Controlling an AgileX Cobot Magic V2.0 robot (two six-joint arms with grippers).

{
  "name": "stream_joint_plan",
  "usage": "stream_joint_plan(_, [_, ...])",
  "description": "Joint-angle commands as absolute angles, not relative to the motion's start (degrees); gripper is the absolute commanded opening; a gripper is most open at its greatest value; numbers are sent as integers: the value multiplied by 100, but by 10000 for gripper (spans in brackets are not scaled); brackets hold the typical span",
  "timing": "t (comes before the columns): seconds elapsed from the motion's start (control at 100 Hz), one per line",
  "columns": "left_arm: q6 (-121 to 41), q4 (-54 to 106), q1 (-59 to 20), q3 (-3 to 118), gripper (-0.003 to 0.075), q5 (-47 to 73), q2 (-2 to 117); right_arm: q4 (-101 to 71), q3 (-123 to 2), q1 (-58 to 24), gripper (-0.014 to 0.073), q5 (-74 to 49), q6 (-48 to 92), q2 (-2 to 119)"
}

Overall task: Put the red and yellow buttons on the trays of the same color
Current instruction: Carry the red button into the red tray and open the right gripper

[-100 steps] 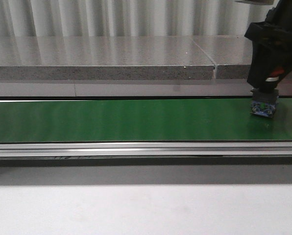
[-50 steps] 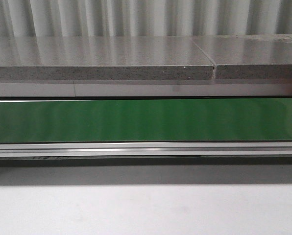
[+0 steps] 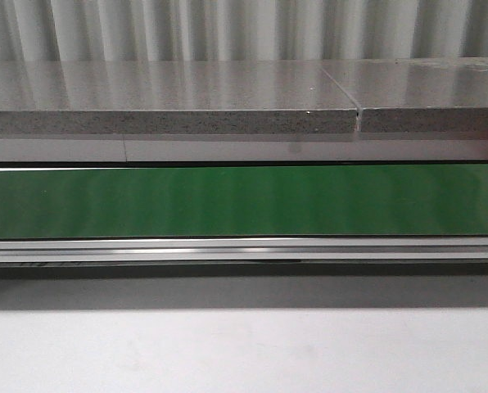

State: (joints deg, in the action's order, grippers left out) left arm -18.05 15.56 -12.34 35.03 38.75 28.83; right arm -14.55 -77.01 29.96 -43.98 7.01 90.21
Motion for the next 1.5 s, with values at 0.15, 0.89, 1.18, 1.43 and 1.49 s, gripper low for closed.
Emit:
stream_joint_plan(0.15, [-1800, 1675, -1283, 3645, -20, 3523, 2906, -1529, -7882, 3311, 160, -3856, 688, 9246])
stream_joint_plan(0.89, [-1800, 1675, -1283, 3645, -20, 3523, 2906, -1630, -7882, 3421, 160, -3230, 688, 10359])
stream_joint_plan(1.18, [-1800, 1675, -1283, 3645, -20, 3523, 2906, -1667, -7882, 3421, 160, -2913, 688, 10502])
stream_joint_plan(1.43, [-1800, 1675, -1283, 3645, -20, 3523, 2906, -1776, -7882, 3421, 164, -2937, 688, 10685])
stream_joint_plan(1.49, [-1800, 1675, -1283, 3645, -20, 3523, 2906, -1787, -7882, 3421, 173, -2977, 688, 10721])
